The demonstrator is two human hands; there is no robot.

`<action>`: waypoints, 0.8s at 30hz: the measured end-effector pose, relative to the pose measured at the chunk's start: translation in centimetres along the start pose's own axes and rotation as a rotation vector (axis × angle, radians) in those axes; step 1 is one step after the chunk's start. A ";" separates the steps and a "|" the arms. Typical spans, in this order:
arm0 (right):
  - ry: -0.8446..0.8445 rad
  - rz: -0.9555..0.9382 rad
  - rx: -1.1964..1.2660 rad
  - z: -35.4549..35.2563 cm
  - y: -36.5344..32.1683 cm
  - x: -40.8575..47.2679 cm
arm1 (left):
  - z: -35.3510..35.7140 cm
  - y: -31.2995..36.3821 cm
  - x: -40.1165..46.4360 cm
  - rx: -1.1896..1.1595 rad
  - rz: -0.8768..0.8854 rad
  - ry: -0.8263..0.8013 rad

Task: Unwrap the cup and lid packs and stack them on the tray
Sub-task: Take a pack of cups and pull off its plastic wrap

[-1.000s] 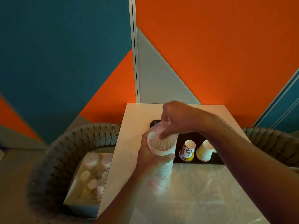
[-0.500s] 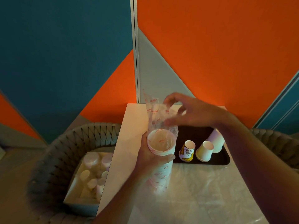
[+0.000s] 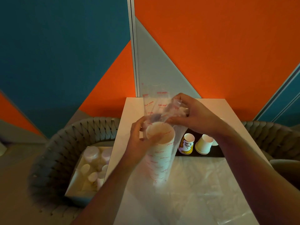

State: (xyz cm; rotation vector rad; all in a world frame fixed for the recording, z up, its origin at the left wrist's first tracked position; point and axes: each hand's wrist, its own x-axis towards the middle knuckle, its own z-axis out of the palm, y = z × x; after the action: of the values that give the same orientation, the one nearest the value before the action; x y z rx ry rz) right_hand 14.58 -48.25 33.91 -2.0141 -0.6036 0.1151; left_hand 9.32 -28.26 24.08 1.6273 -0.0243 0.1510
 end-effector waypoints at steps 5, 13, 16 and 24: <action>-0.017 -0.058 0.031 0.6 1.1 -0.9 | -1.7 -0.1 0.1 -0.136 0.047 0.041; -0.135 0.098 0.228 2.6 3.7 -4.4 | -3.9 -3.4 -3.3 -0.282 -0.080 -0.081; -0.040 0.172 0.274 3.3 5.1 -5.3 | -3.8 -4.6 -4.6 -0.227 -0.146 -0.076; 0.007 0.381 0.117 5.7 9.4 -6.9 | -4.3 -8.9 -5.5 0.146 -0.244 -0.124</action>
State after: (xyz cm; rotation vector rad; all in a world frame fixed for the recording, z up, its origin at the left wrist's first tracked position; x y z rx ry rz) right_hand 10.20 -50.49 21.90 -1.9930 -0.1967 0.3628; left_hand 4.45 -23.87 14.90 1.7685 0.0924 -0.1387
